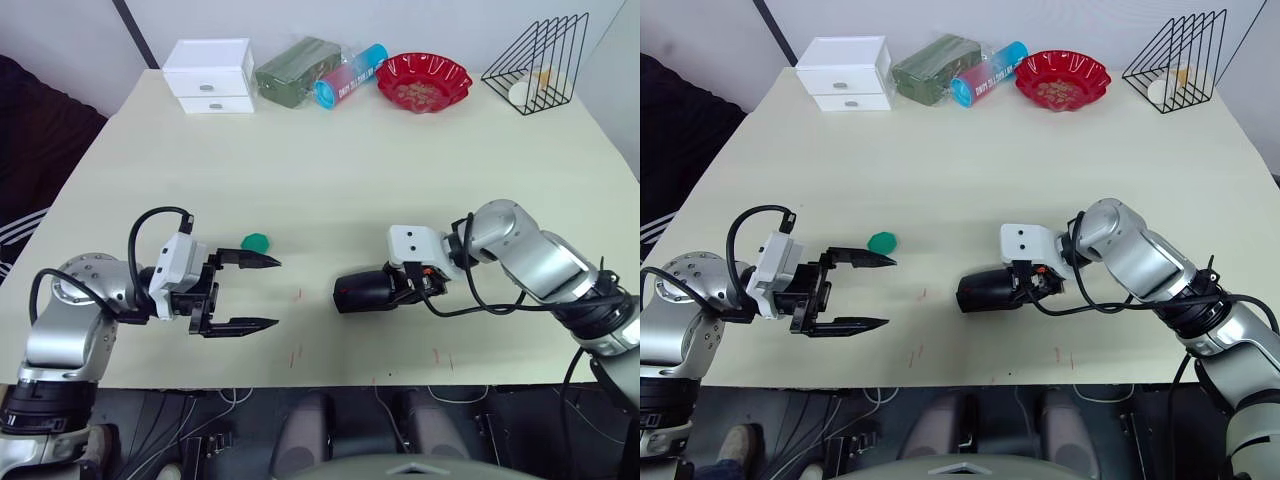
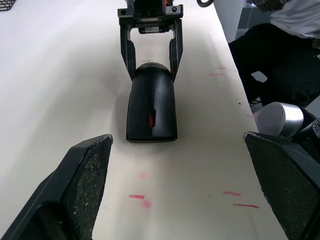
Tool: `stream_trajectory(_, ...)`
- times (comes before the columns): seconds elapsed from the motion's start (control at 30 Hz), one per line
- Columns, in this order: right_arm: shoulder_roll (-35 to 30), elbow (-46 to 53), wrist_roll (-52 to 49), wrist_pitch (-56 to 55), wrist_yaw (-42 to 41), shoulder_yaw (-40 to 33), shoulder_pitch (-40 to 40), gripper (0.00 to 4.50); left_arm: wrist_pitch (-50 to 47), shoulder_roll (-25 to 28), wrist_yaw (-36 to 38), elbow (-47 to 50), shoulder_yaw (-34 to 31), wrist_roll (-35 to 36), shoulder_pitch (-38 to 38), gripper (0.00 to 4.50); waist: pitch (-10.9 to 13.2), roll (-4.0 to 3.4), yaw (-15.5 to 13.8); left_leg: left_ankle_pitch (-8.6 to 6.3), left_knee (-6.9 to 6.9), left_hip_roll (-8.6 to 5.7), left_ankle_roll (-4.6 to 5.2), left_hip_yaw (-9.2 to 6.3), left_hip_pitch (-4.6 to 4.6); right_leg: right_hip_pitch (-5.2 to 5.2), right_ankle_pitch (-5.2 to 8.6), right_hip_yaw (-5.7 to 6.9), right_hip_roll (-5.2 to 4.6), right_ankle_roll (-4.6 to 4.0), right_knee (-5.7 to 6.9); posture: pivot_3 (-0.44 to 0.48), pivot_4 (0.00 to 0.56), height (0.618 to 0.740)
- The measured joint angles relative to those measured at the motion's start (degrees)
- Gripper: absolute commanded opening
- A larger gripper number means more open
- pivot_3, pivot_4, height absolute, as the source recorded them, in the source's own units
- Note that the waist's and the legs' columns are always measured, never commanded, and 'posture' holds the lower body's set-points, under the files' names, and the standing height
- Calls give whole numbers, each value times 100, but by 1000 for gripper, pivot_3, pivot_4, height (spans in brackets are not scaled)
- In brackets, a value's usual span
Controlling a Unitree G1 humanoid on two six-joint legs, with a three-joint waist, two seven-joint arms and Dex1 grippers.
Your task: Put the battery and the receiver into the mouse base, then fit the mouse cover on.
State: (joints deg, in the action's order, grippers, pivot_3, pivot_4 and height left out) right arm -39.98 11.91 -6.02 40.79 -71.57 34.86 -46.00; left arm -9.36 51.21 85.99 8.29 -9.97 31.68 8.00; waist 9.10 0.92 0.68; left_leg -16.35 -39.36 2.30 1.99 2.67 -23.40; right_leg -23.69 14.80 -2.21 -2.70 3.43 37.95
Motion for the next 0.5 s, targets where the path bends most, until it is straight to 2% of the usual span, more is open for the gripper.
stream_trajectory(0.5,276,-322,407,-101,-154,149,-149,2234,18,5,-5,-9,3,-5,-19,4500,-1,1,30,0,0,1,-1,0,7,1,0,0,3,-1,8,0,150,740)
